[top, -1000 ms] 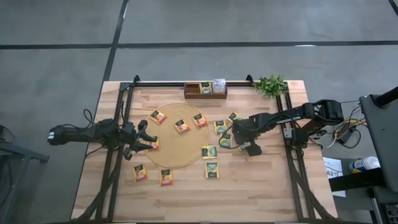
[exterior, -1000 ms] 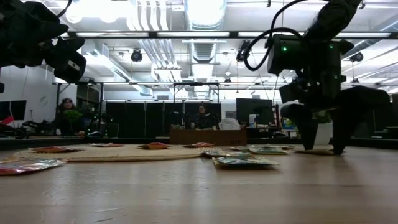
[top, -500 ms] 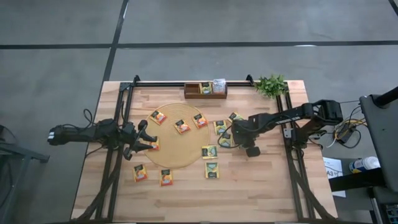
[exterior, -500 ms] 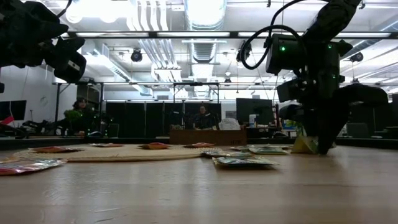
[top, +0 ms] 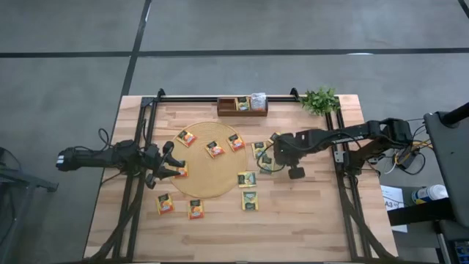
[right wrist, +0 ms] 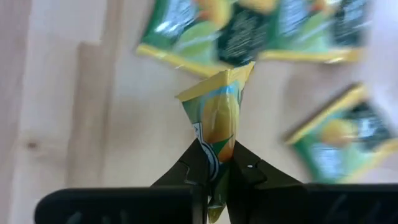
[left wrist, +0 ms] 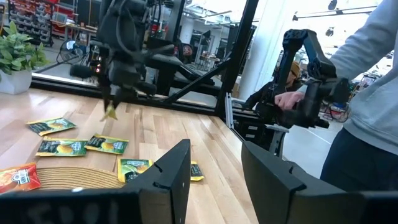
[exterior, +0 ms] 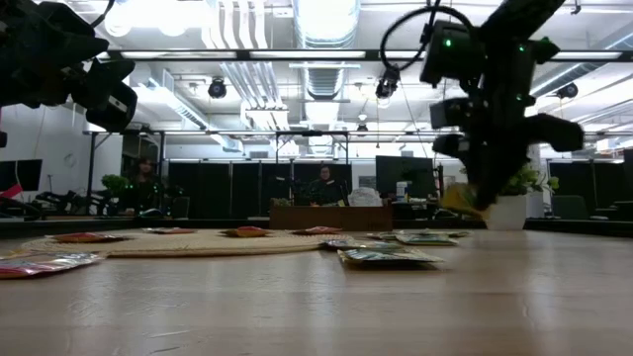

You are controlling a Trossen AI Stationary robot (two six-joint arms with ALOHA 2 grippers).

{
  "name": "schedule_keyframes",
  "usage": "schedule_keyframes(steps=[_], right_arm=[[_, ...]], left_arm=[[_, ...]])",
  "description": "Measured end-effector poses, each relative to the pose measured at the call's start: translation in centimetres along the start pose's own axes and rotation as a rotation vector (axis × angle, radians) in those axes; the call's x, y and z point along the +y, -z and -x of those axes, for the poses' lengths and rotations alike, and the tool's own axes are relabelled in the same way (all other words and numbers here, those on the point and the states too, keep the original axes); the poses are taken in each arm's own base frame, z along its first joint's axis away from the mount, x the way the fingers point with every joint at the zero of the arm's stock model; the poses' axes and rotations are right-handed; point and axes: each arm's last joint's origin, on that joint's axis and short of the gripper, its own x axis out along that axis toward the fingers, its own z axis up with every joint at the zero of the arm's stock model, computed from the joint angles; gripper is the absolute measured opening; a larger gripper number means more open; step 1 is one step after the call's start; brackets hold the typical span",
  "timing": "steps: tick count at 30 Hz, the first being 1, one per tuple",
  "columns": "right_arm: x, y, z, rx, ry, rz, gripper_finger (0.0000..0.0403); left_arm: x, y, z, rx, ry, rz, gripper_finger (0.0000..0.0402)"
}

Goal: Pick & Place Tea
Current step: Put the yellow tea bag into the middle section of the wooden organizer

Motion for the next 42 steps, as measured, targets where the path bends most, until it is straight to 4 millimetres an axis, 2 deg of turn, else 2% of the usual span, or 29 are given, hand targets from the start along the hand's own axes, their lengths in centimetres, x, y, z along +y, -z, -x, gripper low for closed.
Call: schedule_keyframes(steps=[3, 7, 17, 25, 32, 42], right_arm=[[-1.0, -0.4, 0.5, -0.009, 0.064, -0.013, 0.0022], [-3.3, -1.2, 1.4, -0.045, 0.129, -0.068, 0.0022], [-11.2, -3.2, 3.2, -0.114, 0.244, -0.181, 0.0022], [-17.7, -6.1, 3.8, -0.158, 0.299, -0.242, 0.0022], [-21.6, -8.7, 2.9, -0.177, 0.287, -0.266, 0.0022], [-24.7, -11.0, -0.2, -0.135, 0.263, -0.275, 0.0022]], left_arm=[[0.0, 0.0, 0.0, 0.0, 0.0, 0.0, 0.0138], [0.0, 0.0, 0.0, 0.0, 0.001, 0.0, 0.0138], [0.0, 0.0, 0.0, 0.0, 0.0, 0.0, 0.0138], [0.0, 0.0, 0.0, 0.0, 0.0, 0.0, 0.0138], [0.0, 0.0, 0.0, 0.0, 0.0, 0.0, 0.0138], [0.0, 0.0, 0.0, 0.0, 0.001, 0.0, 0.0138]])
